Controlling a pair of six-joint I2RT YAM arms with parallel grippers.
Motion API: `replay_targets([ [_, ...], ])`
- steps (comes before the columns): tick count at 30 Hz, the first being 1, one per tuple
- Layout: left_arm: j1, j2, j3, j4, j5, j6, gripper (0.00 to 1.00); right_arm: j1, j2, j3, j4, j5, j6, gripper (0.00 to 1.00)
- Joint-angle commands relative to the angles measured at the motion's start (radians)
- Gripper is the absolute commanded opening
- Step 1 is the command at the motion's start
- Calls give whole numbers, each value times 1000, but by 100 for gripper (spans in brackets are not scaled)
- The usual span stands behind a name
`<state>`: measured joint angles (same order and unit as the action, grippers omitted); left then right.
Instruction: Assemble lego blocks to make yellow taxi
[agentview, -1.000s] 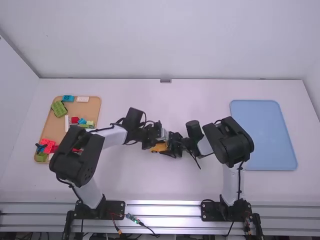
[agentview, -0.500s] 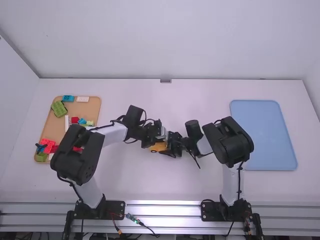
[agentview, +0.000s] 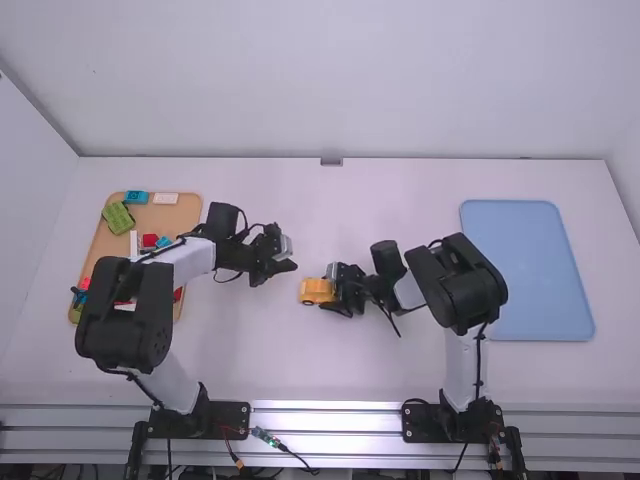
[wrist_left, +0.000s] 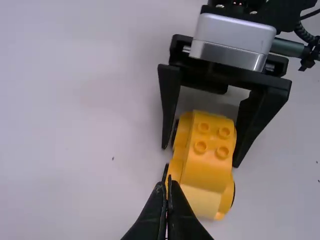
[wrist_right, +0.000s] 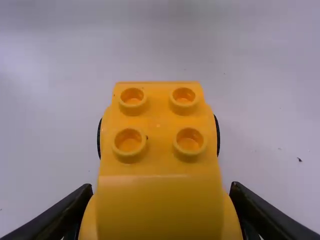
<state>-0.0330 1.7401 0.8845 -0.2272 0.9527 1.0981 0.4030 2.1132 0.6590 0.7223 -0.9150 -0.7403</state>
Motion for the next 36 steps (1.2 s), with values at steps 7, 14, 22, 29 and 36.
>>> replay_targets([
  [7, 99, -16, 5, -9, 60, 30, 92, -4, 15, 3, 21, -5, 35, 99],
  [14, 98, -16, 5, 3, 58, -2, 99, 26, 15, 12, 54, -3, 60, 100],
  [22, 93, -16, 5, 2, 60, -9, 99, 70, 15, 61, -32, 78, 59, 87],
  [29, 93, -16, 5, 3, 60, -8, 99, 68, 15, 60, -20, 74, 59, 54],
  [36, 93, -16, 5, 16, 60, -9, 99, 33, 2, 87, -27, 80, 64, 51],
])
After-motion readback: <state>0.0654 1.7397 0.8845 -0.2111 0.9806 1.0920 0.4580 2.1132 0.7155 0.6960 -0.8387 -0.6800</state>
